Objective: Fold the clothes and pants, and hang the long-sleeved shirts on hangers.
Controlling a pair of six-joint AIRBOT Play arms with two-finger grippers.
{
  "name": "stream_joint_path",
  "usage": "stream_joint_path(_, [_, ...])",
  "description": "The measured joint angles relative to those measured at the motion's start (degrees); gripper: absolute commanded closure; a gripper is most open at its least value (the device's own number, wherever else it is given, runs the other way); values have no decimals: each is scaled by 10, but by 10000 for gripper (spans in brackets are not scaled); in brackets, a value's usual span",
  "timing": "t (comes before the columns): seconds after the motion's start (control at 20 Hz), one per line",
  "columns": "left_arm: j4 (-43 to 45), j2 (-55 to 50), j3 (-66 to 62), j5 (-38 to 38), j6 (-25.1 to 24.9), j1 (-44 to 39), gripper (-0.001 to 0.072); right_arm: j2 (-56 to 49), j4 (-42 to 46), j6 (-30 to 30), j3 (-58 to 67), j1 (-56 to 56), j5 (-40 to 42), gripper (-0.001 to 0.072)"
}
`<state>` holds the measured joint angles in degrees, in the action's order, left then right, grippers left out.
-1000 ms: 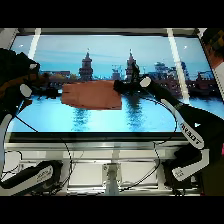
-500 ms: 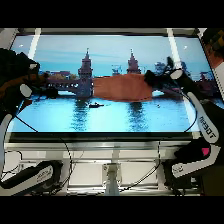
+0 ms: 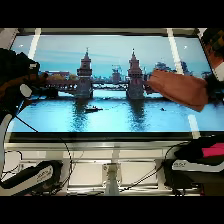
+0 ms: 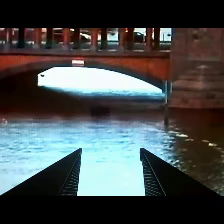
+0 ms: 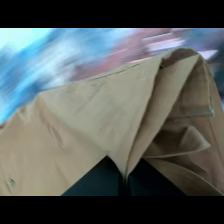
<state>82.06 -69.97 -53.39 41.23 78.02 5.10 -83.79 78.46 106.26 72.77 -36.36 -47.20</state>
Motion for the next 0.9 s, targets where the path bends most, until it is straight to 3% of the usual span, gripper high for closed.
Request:
stream_joint_path(0.25, [0, 0, 0, 0, 0, 0, 268, 56, 183, 208, -3, -102, -128, 706])
stream_joint_path(0.45, [-1, 0, 0, 0, 0, 0, 268, 92, 240, 319, -5, -116, -180, 705])
stream_joint_path(0.5, [-2, 0, 0, 0, 0, 0, 268, 97, 248, 339, -5, -115, -187, 657])
stream_joint_path(0.65, [-2, 0, 0, 0, 0, 0, 268, 106, 262, 376, -5, -113, -208, 74])
stream_joint_path(0.7, [-2, 0, 0, 0, 0, 0, 268, 108, 267, 381, -5, -112, -218, 14])
stream_joint_path(0.9, [-2, 0, 0, 0, 0, 0, 268, 111, 295, 379, -5, -112, -254, 32])
